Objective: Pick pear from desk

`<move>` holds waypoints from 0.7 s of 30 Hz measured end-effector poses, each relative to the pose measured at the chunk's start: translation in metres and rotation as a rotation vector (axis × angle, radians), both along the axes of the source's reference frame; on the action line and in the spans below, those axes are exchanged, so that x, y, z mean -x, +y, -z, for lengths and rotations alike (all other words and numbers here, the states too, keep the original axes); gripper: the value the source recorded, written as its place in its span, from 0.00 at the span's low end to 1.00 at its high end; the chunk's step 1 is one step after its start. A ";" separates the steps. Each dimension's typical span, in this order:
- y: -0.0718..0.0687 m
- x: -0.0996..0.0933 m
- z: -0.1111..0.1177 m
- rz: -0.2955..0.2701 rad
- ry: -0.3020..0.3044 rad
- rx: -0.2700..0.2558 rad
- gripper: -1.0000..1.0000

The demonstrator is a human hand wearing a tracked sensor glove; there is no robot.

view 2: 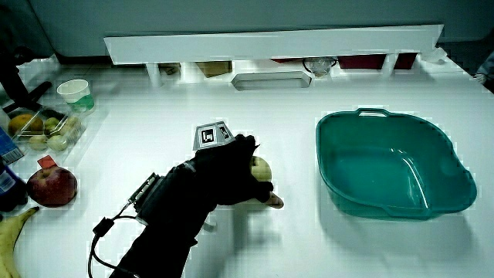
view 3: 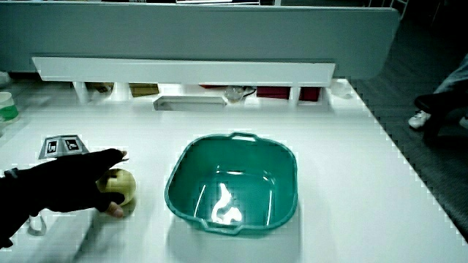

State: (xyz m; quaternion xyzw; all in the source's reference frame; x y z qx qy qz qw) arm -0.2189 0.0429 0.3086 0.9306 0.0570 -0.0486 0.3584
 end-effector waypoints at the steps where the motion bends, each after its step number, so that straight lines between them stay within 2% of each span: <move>1: -0.002 0.000 -0.001 0.001 0.009 -0.003 0.50; 4: -0.008 0.000 -0.005 0.004 0.020 -0.007 0.50; 5: -0.011 0.000 -0.007 0.017 0.025 0.003 0.50; 6: -0.012 0.004 -0.016 0.057 0.049 0.032 0.50; 8: -0.019 -0.001 -0.014 0.044 0.038 0.028 0.50; 9: -0.022 -0.002 -0.016 0.019 0.060 -0.002 0.50; 10: -0.025 0.004 -0.027 -0.014 0.040 0.004 0.50; 11: -0.028 0.002 -0.028 -0.027 0.053 0.005 0.50; 12: -0.031 -0.005 -0.020 0.034 0.055 0.037 0.50; 13: -0.034 0.000 -0.033 -0.018 0.075 0.035 0.50; 15: -0.039 0.001 -0.040 0.002 0.063 0.030 0.50; 16: -0.042 -0.009 -0.030 0.061 0.078 0.069 0.50; 17: -0.046 -0.001 -0.046 -0.008 0.104 0.059 0.50; 18: -0.049 -0.012 -0.034 0.072 0.061 0.110 0.50; 19: -0.053 -0.007 -0.049 -0.021 0.127 0.082 0.50; 20: -0.056 -0.013 -0.044 0.062 0.110 0.080 0.50; 21: -0.059 -0.015 -0.044 0.062 0.097 0.098 0.50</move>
